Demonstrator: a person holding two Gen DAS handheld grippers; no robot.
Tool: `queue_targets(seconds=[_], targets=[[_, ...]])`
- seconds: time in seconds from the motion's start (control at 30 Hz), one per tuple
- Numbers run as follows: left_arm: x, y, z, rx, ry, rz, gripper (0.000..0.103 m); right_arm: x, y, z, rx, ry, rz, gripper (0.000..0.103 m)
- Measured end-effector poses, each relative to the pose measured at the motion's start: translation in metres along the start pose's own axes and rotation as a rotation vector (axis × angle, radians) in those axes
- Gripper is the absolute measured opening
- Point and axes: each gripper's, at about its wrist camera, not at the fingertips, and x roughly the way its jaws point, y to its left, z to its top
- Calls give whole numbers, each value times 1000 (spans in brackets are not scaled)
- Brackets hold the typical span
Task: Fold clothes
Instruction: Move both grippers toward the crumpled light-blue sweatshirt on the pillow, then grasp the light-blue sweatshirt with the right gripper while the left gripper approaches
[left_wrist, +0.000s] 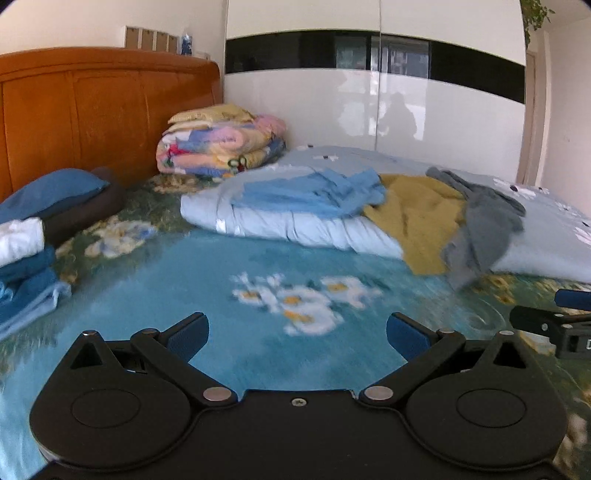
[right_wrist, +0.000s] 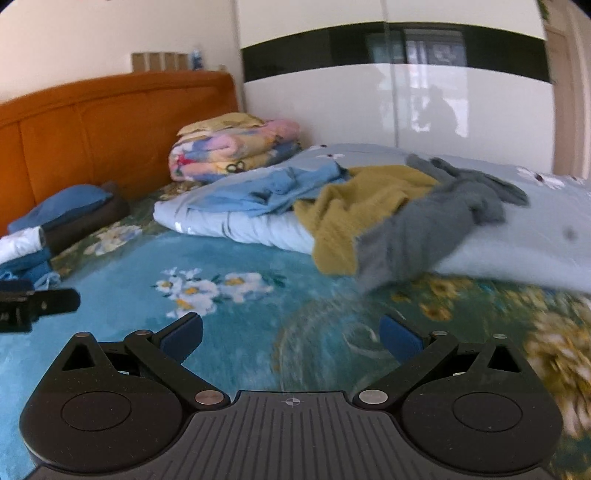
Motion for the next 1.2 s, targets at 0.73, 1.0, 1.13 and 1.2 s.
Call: queue_targets(seconds=[0.73,1.0,1.13,1.2], targets=[[161,94,64,67,10,66,102,207,21,89,-85,19,13,103],[194,116,71,43,36,89,102,273,15,115,35,47,60,102],[203,120,74,66,31,96,102,304,9,124,117,72,41,90],[206,121,74,81,29,96,102,318,6,125,162,92,35,79]])
